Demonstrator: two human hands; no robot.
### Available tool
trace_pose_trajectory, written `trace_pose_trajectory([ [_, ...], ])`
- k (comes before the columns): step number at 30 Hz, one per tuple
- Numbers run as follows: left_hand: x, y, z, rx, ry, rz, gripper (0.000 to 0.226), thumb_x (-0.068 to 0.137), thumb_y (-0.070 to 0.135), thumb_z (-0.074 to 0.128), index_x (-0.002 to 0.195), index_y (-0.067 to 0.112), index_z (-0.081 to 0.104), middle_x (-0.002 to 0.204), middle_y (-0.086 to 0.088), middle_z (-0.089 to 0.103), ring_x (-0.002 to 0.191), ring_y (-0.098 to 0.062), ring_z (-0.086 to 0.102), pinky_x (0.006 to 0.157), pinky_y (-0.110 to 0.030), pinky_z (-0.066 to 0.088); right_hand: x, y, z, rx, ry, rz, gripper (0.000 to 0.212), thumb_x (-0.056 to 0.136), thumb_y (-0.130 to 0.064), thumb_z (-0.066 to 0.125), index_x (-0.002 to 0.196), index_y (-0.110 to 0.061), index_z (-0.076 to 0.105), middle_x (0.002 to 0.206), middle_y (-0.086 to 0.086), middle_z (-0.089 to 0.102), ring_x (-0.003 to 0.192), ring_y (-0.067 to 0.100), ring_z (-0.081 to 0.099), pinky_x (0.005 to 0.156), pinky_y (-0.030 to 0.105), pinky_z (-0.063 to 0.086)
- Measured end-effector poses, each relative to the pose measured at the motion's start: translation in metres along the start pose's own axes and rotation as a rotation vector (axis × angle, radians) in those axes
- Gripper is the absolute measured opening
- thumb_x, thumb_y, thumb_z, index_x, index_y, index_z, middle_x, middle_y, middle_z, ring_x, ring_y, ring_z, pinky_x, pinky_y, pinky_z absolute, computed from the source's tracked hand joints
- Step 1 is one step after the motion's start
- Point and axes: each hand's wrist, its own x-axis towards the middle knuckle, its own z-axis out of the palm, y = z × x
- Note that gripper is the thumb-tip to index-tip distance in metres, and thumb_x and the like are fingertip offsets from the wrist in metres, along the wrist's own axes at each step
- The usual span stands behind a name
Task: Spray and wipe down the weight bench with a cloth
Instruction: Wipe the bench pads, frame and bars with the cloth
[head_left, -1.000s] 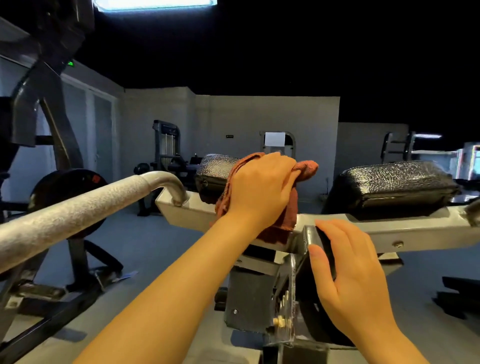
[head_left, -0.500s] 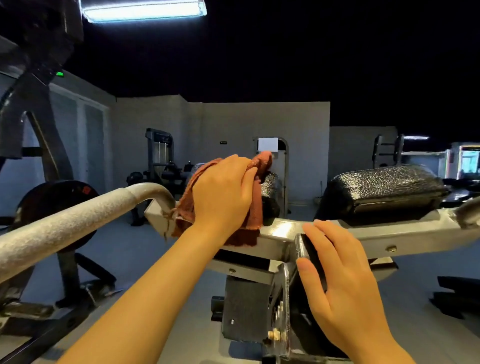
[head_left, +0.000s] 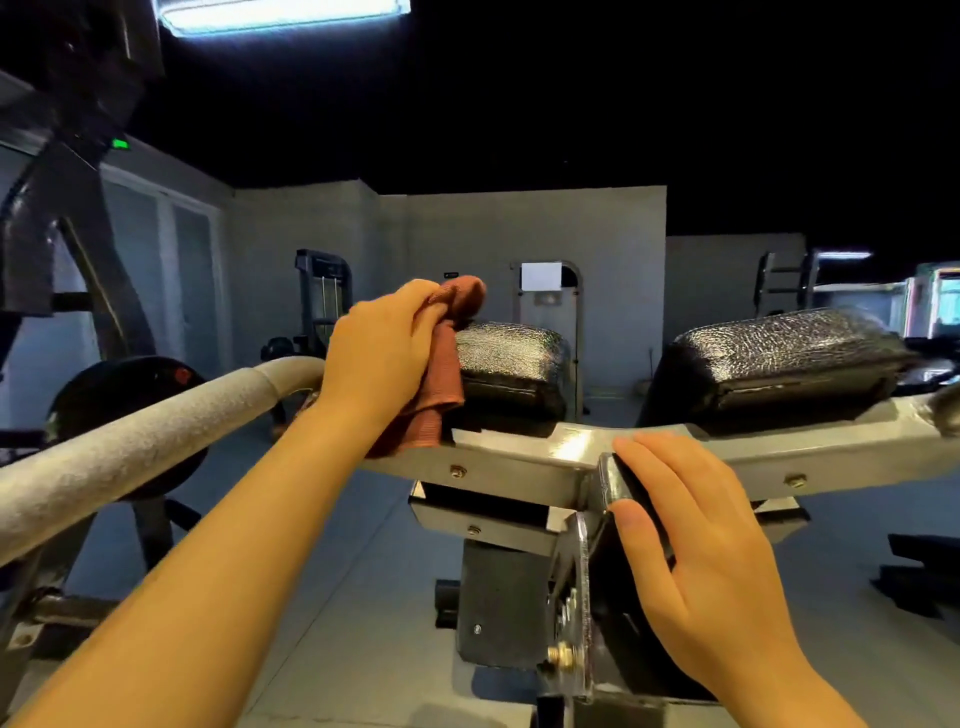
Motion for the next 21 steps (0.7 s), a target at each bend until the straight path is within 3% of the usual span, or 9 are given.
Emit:
trace_pose_trajectory([
  [2, 0.005, -0.006, 0.0, 0.031, -0.002, -0.016, 0.029, 0.102, 0.029, 0.045, 0.124, 0.019, 0.06, 0.107, -0.01, 0.069, 0.097, -0.033, 0.062, 0.086, -0.042, 0.047, 0.0, 0.0, 0.0, -0.002, 0.002, 0.003, 0.059, 0.101, -0.052, 0.028, 0.13, -0.011, 0.058, 0.13, 0.0, 0.056, 0.125, 0.014, 0.044, 0.108, 0.012, 0.025],
  [5, 0.008, 0.0, 0.006, 0.093, 0.062, -0.07, 0.029, 0.103, 0.026, 0.042, 0.124, 0.016, 0.059, 0.109, -0.01, 0.068, 0.099, -0.032, 0.061, 0.08, -0.037, 0.041, -0.001, 0.001, 0.0, 0.001, -0.004, 0.002, 0.058, 0.101, -0.051, 0.029, 0.129, -0.011, 0.059, 0.13, 0.002, 0.057, 0.124, 0.017, 0.045, 0.107, 0.02, 0.03],
  [8, 0.012, -0.003, -0.001, 0.273, 0.124, 0.105, 0.019, 0.096, 0.017, 0.056, 0.113, 0.009, 0.06, 0.105, -0.011, 0.065, 0.099, -0.032, 0.061, 0.076, -0.037, 0.046, -0.002, -0.001, 0.001, 0.009, 0.014, -0.008, 0.059, 0.101, -0.053, 0.027, 0.129, -0.012, 0.058, 0.129, 0.003, 0.058, 0.123, 0.017, 0.045, 0.105, 0.023, 0.031],
  [12, 0.02, -0.01, -0.005, 0.441, 0.14, 0.265, 0.027, 0.085, 0.011, 0.07, 0.11, 0.005, 0.062, 0.113, -0.016, 0.065, 0.117, -0.037, 0.057, 0.093, -0.043, 0.049, -0.002, 0.004, 0.003, 0.011, 0.051, -0.036, 0.056, 0.101, -0.052, 0.028, 0.129, -0.012, 0.058, 0.13, 0.002, 0.057, 0.124, 0.019, 0.046, 0.107, 0.027, 0.031],
  [14, 0.012, -0.002, 0.003, 0.301, 0.056, 0.324, 0.021, 0.089, 0.016, 0.065, 0.108, 0.008, 0.066, 0.113, -0.012, 0.068, 0.114, -0.033, 0.059, 0.094, -0.032, 0.045, -0.001, 0.006, 0.004, 0.006, 0.076, -0.063, 0.056, 0.101, -0.051, 0.029, 0.127, -0.011, 0.058, 0.129, 0.001, 0.055, 0.123, 0.02, 0.046, 0.108, 0.024, 0.029],
  [17, 0.0, 0.011, 0.012, -0.089, 0.057, 0.141, 0.027, 0.1, 0.029, 0.048, 0.116, 0.018, 0.066, 0.111, 0.002, 0.069, 0.106, -0.018, 0.061, 0.086, -0.019, 0.04, 0.001, 0.006, 0.004, 0.016, 0.097, -0.081, 0.055, 0.101, -0.051, 0.029, 0.126, -0.011, 0.058, 0.129, -0.001, 0.053, 0.122, 0.021, 0.046, 0.108, 0.025, 0.029],
  [19, -0.004, 0.015, 0.017, -0.065, 0.066, 0.147, 0.032, 0.098, 0.033, 0.044, 0.119, 0.02, 0.066, 0.111, 0.003, 0.07, 0.1, -0.013, 0.061, 0.08, -0.01, 0.036, 0.001, 0.005, 0.005, 0.015, 0.089, -0.073, 0.057, 0.101, -0.052, 0.029, 0.126, -0.01, 0.059, 0.129, 0.001, 0.056, 0.122, 0.021, 0.047, 0.106, 0.029, 0.031],
  [21, -0.009, 0.022, 0.02, -0.048, 0.069, 0.209, 0.032, 0.098, 0.031, 0.046, 0.119, 0.018, 0.066, 0.112, 0.002, 0.07, 0.1, -0.011, 0.06, 0.084, -0.009, 0.036, 0.001, 0.005, 0.004, 0.008, 0.063, -0.059, 0.06, 0.101, -0.053, 0.027, 0.126, -0.009, 0.06, 0.128, 0.003, 0.058, 0.123, 0.021, 0.046, 0.106, 0.031, 0.033],
])
